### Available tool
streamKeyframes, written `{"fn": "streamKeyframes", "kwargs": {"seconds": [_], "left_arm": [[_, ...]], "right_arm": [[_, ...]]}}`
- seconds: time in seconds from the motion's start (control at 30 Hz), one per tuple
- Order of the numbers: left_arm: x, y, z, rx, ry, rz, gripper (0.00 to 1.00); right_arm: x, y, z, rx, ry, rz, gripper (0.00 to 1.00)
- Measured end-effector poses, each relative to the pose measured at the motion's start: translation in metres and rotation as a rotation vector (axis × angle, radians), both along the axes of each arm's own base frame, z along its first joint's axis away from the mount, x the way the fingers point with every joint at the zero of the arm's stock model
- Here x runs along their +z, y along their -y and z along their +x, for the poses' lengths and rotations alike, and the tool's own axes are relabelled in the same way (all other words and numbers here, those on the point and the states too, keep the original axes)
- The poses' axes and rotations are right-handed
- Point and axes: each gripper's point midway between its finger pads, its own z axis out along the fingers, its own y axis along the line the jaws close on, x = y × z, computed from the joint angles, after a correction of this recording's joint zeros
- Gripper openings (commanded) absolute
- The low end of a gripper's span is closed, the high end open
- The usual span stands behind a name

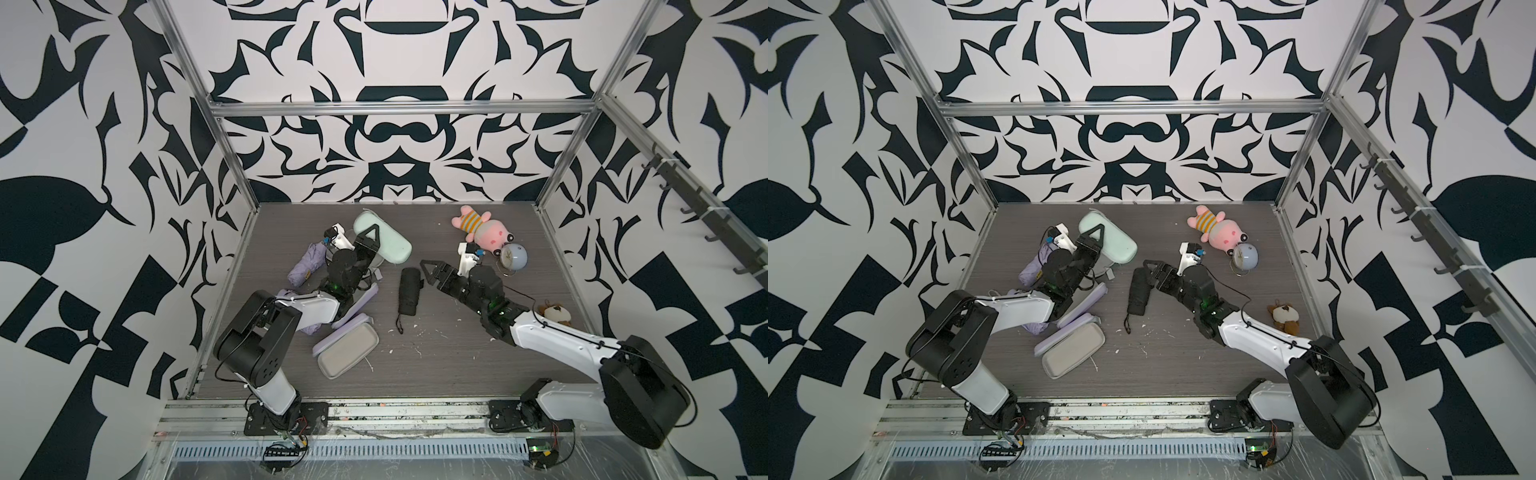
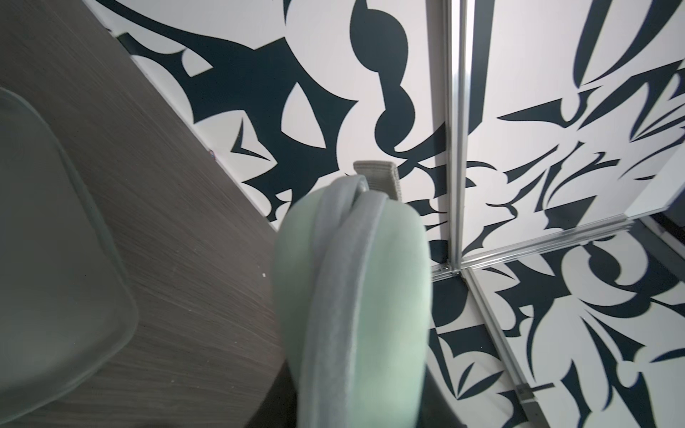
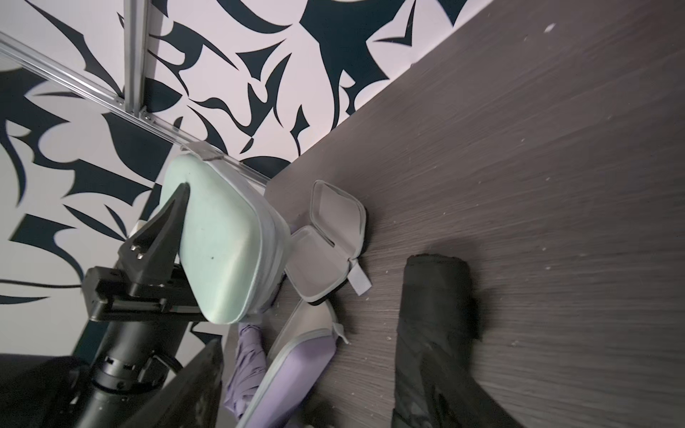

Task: Put umbrellas into zippered umbrella sleeves
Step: Adjust the umbrella sleeve.

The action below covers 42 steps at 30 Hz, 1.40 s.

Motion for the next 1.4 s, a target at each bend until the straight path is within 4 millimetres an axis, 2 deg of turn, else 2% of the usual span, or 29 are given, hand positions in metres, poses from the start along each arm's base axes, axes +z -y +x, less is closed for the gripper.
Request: {"fn": "streamKeyframes", "kwargs": {"seconds": [0.13,0.2,0.33,0.43,0.47,0.6,0.7,0.73,0.8,0.97,1.0,1.03,1.07,1.2,1.27,1.4], "left_arm": [[0.003,0.017,-0.007,-0.028,0.008,-0.037,0.19],[-0.001,0.023,-0.009,-0.028,-0.003,-0.037,0.2],[-0.009,0.036,-0.015,-0.049,-0.02,-0.038,0.25],[-0.009,0.046,-0.017,-0.065,-0.029,-0.037,0.37],[-0.008,0.05,-0.017,-0.07,-0.031,-0.039,0.44],[-0.001,0.051,-0.007,-0.081,-0.029,-0.035,0.6],[-0.004,0.053,-0.003,-0.17,-0.058,0.027,0.76],[-0.005,0.054,-0.004,-0.218,-0.067,0.054,0.79],[-0.002,0.045,-0.004,-0.305,-0.091,0.106,0.83],[0.021,-0.028,0.009,-0.399,-0.098,0.219,0.84],[0.023,-0.034,0.009,-0.422,-0.098,0.241,0.84],[0.024,-0.035,0.005,-0.463,-0.101,0.262,0.84],[0.023,-0.03,-0.001,-0.514,-0.105,0.279,0.88],[0.011,-0.005,-0.033,-0.703,-0.136,0.3,0.98],[0.004,0.01,-0.05,-0.786,-0.15,0.308,0.99],[-0.009,0.027,-0.071,-0.891,-0.179,0.319,0.98]], "right_arm": [[0.002,-0.012,0.009,0.004,-0.007,0.112,0.82],[0.004,-0.017,0.014,0.007,0.0,0.165,0.81],[0.004,-0.023,0.022,0.005,0.012,0.227,0.71],[0.008,-0.027,0.029,0.003,0.037,0.276,0.6],[0.012,-0.03,0.032,0.006,0.049,0.297,0.54],[0.024,-0.03,0.045,0.019,0.085,0.36,0.24],[0.031,-0.018,0.051,0.042,0.085,0.399,0.15],[0.03,-0.013,0.053,0.047,0.075,0.405,0.13],[0.028,0.005,0.06,0.042,0.055,0.409,0.1],[0.017,0.056,0.07,-0.006,-0.037,0.366,0.05],[0.016,0.06,0.068,-0.001,-0.05,0.354,0.05],[0.017,0.062,0.063,0.019,-0.066,0.34,0.05],[0.019,0.059,0.058,0.049,-0.079,0.324,0.05],[0.029,0.037,0.04,0.212,-0.127,0.282,0.04],[0.035,0.028,0.032,0.283,-0.14,0.275,0.04],[0.039,0.019,0.02,0.371,-0.165,0.283,0.03]]}}
